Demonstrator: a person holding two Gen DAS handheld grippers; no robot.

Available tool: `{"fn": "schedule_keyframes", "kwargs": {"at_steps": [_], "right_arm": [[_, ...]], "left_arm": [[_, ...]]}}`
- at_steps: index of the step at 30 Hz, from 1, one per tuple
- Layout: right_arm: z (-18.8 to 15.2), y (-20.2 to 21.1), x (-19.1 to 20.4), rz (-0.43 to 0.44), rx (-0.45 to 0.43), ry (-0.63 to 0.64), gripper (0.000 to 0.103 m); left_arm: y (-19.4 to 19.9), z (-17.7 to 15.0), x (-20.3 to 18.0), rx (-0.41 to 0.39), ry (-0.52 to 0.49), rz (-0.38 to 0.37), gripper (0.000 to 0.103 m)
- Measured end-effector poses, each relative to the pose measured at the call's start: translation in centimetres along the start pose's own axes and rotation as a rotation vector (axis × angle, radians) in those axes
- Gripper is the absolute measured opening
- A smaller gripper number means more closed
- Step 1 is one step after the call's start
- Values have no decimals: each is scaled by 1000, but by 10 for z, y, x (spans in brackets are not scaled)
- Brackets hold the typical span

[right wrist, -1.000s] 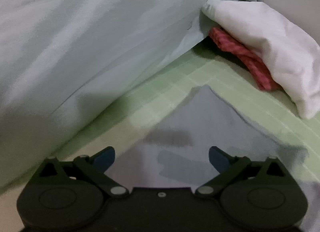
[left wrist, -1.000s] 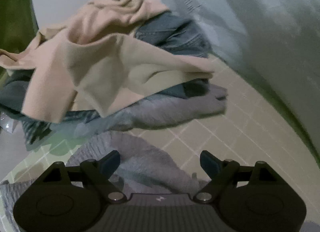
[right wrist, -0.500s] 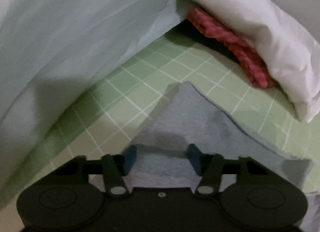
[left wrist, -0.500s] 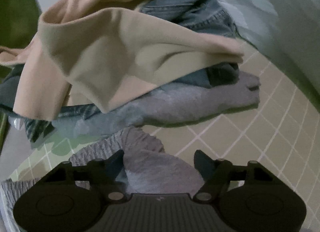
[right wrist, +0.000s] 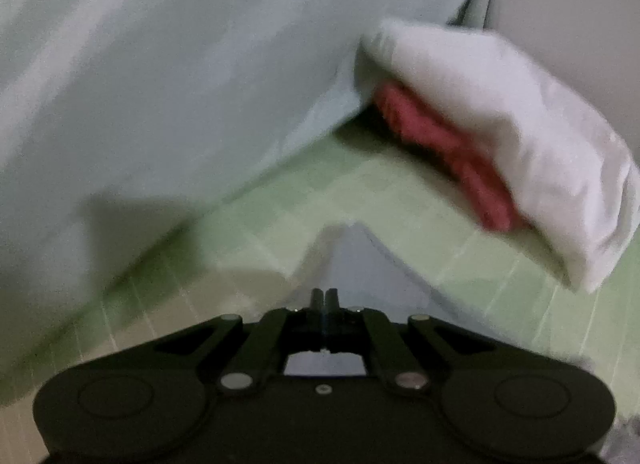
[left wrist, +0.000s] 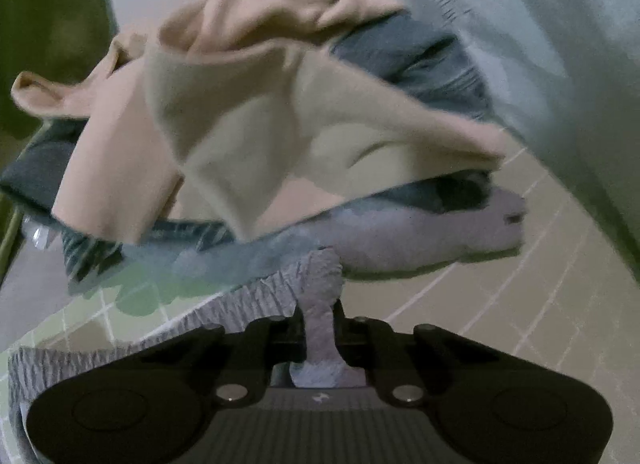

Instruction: Fold clothes

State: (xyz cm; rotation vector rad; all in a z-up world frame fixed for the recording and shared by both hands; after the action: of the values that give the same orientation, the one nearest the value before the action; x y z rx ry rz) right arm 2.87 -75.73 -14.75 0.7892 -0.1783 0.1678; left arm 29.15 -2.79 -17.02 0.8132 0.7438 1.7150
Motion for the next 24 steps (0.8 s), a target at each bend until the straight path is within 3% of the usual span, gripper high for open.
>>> {"fn": "schedule_keyframes", "kwargs": {"at_steps": [3, 8, 9, 12, 15, 18, 24], "right_arm": [[21, 6, 12, 34, -63, 41, 0], [45, 0, 40, 118, -46, 137, 0], [43, -5, 39, 103, -30, 127, 5], [29, -23, 23, 31, 75, 3, 65], [12, -33, 12, 2, 127, -106, 72], [0, -41, 15, -21, 140, -128, 80], [-17, -54, 15, -104, 141, -140, 82]], "left_arm": [[10, 11, -4, -56, -15, -20, 10], [7, 22, -9, -68, 4, -29, 10], [4, 21, -9, -60, 8, -30, 10], [-1, 13, -9, -38, 11, -33, 10], [-4, 10, -10, -30, 1, -33, 10], [-4, 10, -9, -27, 2, -33, 10], [-4, 8, -7, -26, 14, -39, 10]]}}
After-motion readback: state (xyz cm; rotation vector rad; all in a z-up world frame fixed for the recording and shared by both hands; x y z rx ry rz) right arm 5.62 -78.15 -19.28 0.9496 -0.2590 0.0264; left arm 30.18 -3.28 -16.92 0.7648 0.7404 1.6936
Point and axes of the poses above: each gripper's, at about its wrist camera, not at the fingertips, and y roughly against the way its jaws point, x to its left, z to its top, the point moved 6 cm from there along -y, roughly the way its jaws point, and after that the axes turned 15 degrees about -y, right-handed, at the moved point
